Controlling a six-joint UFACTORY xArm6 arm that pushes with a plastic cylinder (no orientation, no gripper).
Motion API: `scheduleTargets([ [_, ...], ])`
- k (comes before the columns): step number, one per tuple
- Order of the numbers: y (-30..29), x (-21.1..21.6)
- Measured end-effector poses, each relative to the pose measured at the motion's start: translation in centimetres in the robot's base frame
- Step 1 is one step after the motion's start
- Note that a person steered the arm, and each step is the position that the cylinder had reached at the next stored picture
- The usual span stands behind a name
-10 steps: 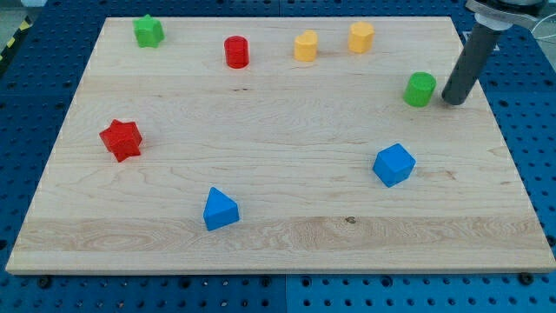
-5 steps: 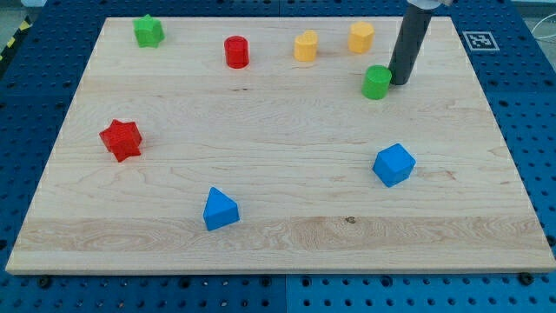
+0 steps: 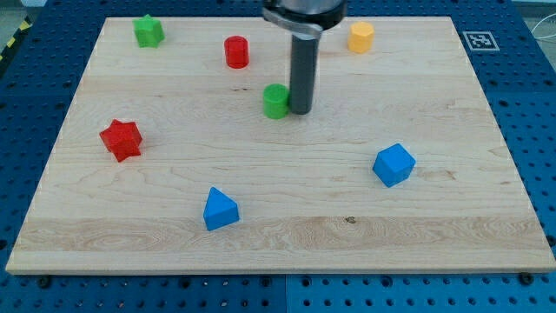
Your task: Slide the green circle to the bottom of green star
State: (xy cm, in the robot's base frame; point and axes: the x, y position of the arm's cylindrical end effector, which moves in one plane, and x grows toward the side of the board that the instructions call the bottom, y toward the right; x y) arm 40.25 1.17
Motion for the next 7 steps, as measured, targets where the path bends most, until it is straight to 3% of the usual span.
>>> scheduleTargets([
  [2, -7.2, 0.1],
  [4, -11.4, -3.3],
  [7, -9.4, -5.9],
])
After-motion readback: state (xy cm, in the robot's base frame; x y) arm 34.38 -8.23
